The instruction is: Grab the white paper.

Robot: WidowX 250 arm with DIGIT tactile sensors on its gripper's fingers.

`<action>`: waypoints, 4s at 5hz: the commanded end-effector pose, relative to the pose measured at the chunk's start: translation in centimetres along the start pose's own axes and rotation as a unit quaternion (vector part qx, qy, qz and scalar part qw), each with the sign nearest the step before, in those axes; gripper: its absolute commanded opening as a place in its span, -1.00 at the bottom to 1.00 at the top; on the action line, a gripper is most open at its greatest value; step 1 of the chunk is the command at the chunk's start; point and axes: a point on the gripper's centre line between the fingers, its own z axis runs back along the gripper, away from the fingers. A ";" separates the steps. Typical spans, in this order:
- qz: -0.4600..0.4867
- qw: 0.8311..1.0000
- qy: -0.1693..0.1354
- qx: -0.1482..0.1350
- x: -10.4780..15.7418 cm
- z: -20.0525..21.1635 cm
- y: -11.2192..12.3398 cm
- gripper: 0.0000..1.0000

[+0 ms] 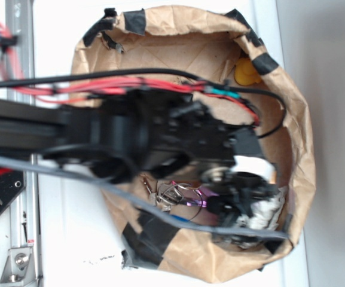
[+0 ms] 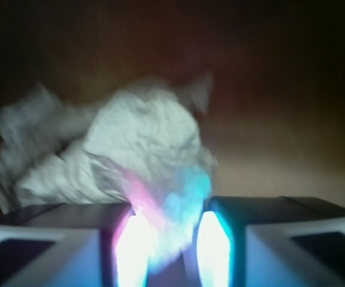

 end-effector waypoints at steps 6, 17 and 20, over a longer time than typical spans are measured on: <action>-0.068 0.992 -0.083 -0.071 2.5 2.0 -0.8 1.00; 0.124 0.989 0.057 0.049 -2.4 12.5 2.7 -1.00; 0.230 0.956 0.061 0.174 -2.6 16.1 4.1 -1.00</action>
